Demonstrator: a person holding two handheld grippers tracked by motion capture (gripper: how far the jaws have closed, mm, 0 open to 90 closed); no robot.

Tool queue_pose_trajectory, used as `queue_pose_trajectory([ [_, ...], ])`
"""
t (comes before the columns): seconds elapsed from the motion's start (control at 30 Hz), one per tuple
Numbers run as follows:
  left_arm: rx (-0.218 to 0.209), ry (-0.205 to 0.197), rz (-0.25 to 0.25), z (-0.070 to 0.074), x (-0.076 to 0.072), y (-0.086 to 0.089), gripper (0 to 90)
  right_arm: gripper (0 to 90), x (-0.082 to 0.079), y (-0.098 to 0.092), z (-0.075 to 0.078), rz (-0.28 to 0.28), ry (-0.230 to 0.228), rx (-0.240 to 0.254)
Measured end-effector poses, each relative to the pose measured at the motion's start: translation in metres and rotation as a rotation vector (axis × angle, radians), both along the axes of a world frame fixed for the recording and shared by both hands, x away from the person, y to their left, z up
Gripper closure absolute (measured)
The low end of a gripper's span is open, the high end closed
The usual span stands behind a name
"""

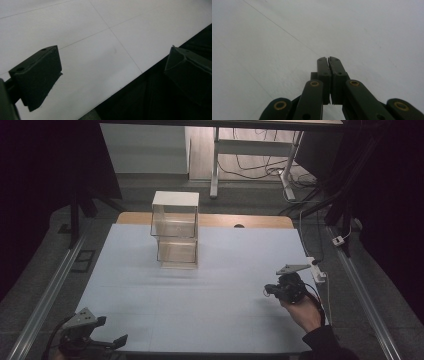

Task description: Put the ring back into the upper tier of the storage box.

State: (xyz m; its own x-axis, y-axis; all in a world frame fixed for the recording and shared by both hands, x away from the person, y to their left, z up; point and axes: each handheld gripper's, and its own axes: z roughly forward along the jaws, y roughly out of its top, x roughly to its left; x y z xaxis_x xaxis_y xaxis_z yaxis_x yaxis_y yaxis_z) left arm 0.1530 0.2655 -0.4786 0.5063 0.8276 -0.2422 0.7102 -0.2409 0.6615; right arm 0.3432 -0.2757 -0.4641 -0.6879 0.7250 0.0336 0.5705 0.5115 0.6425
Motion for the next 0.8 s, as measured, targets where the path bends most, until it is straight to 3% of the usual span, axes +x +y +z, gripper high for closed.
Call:
queue_pose_trajectory([
  [0.27, 0.007, -0.001, 0.003, 0.000, 0.000, -0.001, 0.2, 88.2, -0.003, 0.013, 0.017, 0.051, -0.028, 0.090],
  [0.8, -0.010, 0.004, 0.001, 0.000, 0.000, 0.001, 0.0, 88.2, -0.002, 0.048, 0.040, 0.157, -0.058, 0.169],
])
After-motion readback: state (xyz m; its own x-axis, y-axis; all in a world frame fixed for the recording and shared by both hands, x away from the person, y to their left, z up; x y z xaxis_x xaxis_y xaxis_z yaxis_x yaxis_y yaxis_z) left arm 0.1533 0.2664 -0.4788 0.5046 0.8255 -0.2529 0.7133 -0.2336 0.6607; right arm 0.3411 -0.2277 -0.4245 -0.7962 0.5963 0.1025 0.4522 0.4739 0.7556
